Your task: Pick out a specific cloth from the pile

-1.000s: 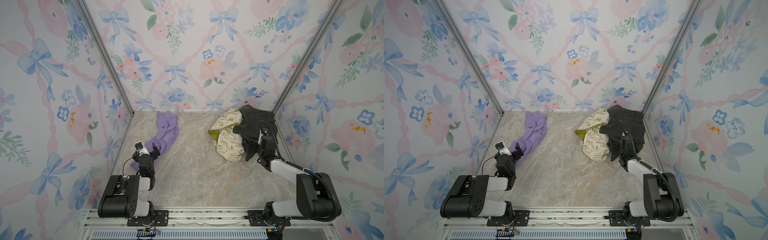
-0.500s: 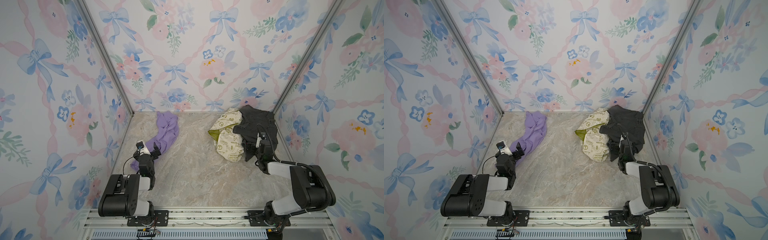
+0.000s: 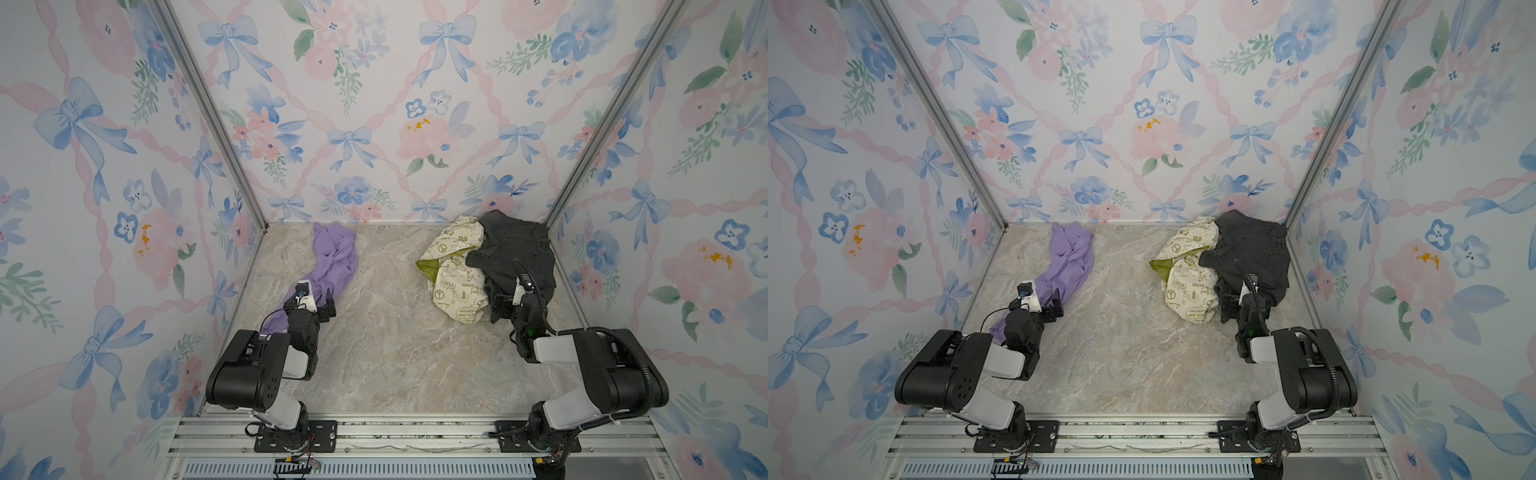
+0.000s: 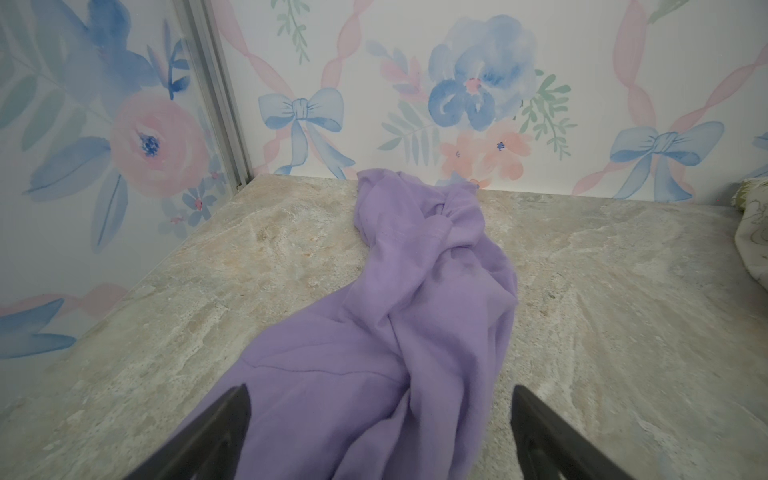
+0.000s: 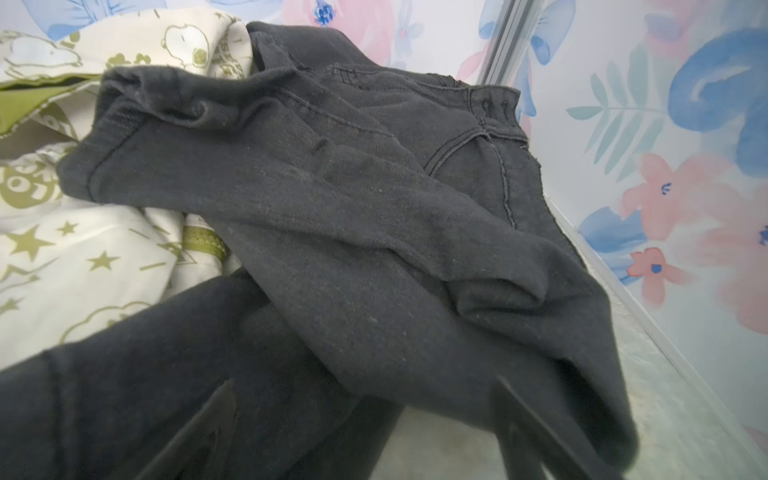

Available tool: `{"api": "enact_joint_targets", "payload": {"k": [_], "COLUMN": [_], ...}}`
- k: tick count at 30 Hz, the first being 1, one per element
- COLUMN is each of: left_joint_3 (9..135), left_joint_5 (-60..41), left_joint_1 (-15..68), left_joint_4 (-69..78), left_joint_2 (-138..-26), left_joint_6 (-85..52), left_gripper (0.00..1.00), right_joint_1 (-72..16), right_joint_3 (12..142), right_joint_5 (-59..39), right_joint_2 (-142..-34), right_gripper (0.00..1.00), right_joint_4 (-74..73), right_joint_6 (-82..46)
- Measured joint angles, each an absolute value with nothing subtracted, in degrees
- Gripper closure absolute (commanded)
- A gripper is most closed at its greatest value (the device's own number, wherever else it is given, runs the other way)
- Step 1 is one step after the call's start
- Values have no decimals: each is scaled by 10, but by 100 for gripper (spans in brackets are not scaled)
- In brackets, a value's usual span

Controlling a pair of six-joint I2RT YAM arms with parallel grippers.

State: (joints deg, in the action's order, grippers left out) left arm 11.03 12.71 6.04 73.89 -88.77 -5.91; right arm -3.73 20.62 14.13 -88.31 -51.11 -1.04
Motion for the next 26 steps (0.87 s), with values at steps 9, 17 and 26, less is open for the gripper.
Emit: {"api": "enact_joint_targets", "payload": {"k": [9,17,26], "left_joint_3": [110,110,110], "left_joint_5": [182,194,197], "left_joint_1": [72,76,75], "left_joint_4": [758,758,758], "left_joint_2": [-888,-888,-888], "left_joint_6": [-57,-55,-55], "left_gripper": [2,2,2], "right_joint_1": [-40,-42,-42], "right_joint_3": [207,207,207], "right_joint_5": [148,150,150], "right_joint_2": [-883,-883,-883], "right_gripper": [3,3,3], "right_joint_4": [-513,-513,-513], "right_joint_6": [-10,-10,-10]}}
